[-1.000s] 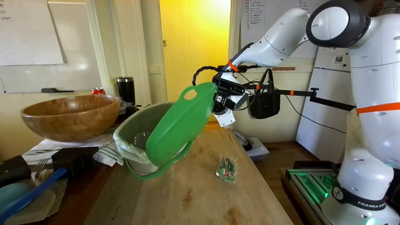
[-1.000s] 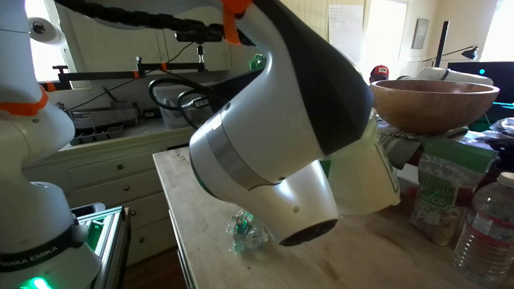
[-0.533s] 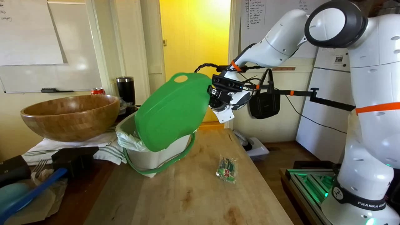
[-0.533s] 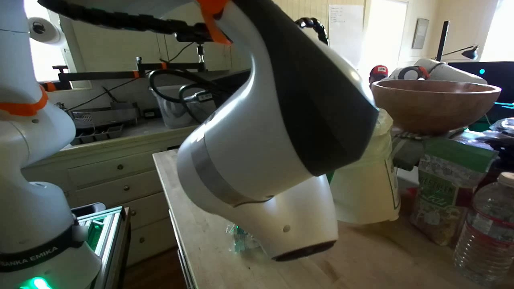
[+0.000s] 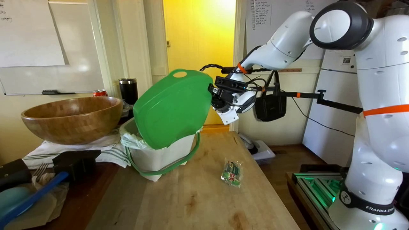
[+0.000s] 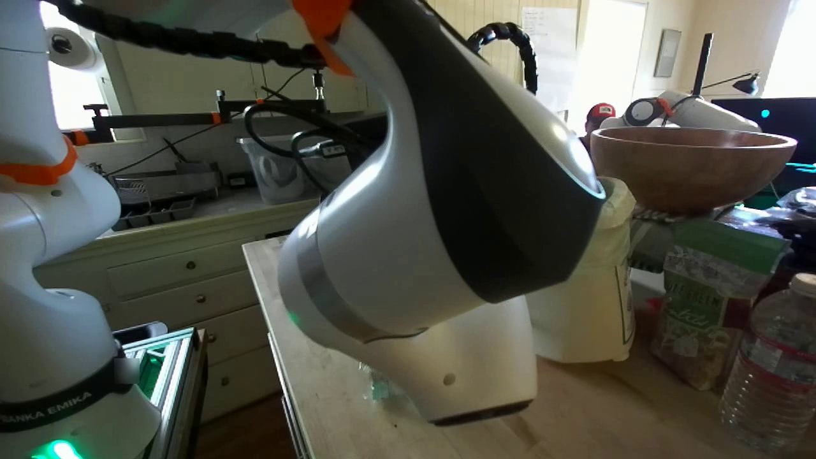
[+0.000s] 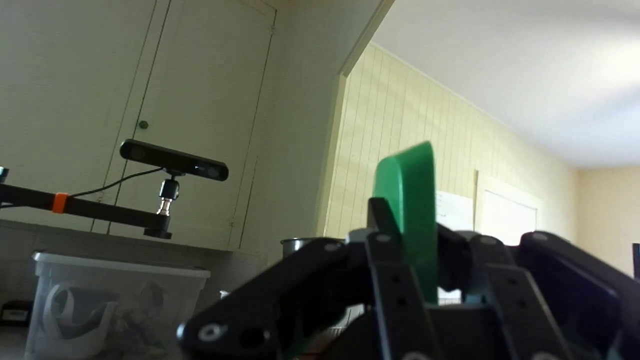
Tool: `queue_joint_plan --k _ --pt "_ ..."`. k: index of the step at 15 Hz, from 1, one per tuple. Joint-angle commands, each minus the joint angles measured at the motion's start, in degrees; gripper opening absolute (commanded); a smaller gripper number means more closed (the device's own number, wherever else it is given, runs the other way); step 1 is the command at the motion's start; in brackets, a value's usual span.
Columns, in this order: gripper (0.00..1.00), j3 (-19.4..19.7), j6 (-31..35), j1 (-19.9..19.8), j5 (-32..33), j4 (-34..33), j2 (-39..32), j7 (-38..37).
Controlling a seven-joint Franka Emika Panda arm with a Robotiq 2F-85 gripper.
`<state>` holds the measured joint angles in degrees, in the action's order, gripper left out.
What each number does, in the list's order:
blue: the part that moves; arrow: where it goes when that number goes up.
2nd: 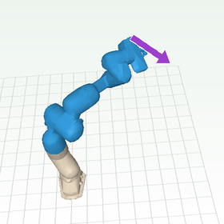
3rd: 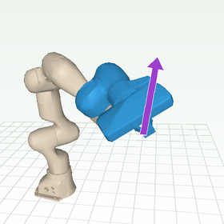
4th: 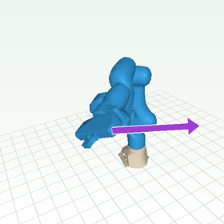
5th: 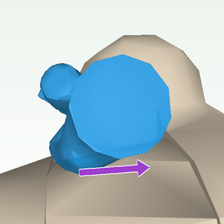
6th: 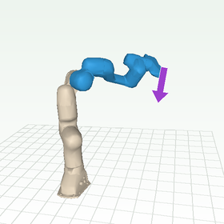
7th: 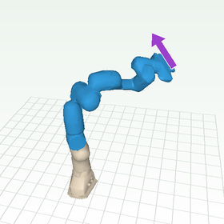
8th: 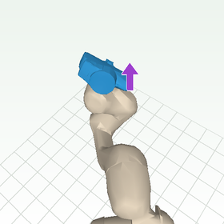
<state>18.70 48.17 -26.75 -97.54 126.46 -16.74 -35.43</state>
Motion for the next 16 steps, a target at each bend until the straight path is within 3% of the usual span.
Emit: queue_joint_plan --k 1,10,16 --pt "0.34 -0.38 3.26 -0.35 -2.38 -0.99 -1.51 -0.61" --pt "1.00 1.34 8.91 0.97 -4.41 -1.72 -2.50 -0.10" --pt "1.00 1.42 9.45 1.08 -4.53 -3.67 -1.17 2.36"
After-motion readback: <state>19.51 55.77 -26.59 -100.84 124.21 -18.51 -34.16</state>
